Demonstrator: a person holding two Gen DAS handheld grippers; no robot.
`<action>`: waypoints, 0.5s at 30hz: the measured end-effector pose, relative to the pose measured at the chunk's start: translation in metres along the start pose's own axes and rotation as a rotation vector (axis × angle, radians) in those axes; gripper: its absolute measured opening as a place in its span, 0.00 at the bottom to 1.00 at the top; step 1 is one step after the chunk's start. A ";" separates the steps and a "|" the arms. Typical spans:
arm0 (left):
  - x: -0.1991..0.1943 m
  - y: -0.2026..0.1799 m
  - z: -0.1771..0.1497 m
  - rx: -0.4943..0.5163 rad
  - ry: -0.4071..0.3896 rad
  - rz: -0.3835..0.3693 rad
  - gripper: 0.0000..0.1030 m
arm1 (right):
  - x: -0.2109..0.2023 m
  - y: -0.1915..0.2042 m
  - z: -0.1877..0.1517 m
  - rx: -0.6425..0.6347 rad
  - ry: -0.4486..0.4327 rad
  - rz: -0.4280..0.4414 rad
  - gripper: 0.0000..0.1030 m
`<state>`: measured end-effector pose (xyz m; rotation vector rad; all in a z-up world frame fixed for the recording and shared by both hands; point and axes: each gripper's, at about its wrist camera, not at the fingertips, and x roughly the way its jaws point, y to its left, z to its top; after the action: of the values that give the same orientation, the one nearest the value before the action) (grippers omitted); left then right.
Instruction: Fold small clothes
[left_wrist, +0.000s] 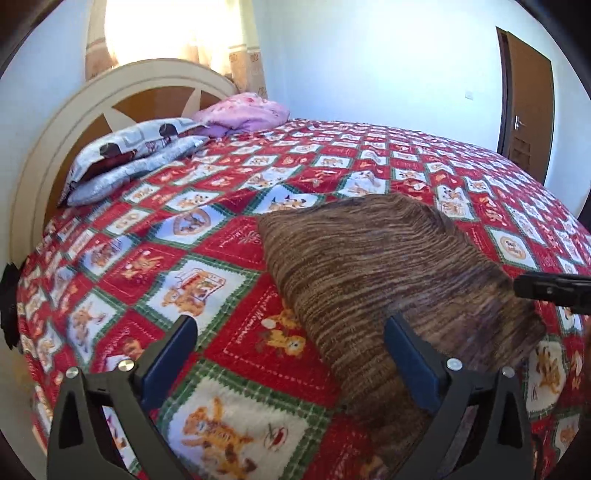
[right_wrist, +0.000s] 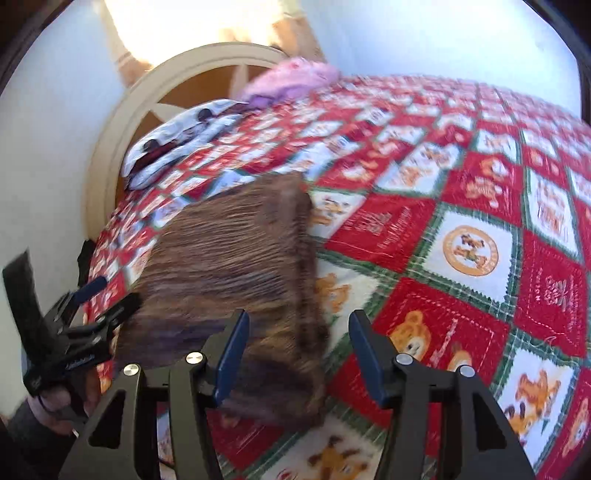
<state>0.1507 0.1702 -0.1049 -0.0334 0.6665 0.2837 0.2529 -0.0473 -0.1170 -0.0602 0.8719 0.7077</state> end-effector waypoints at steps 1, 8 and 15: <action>0.000 -0.002 -0.003 0.003 0.005 -0.005 1.00 | 0.004 0.005 -0.005 -0.039 0.026 -0.051 0.56; -0.010 -0.007 -0.026 0.008 0.017 -0.002 1.00 | -0.011 0.001 -0.024 -0.050 0.024 -0.203 0.57; -0.063 0.005 -0.012 0.009 -0.057 0.027 1.00 | -0.073 0.019 -0.028 -0.027 -0.132 -0.174 0.58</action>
<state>0.0953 0.1578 -0.0752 -0.0078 0.6120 0.3062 0.1914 -0.0810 -0.0786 -0.1108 0.7208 0.5541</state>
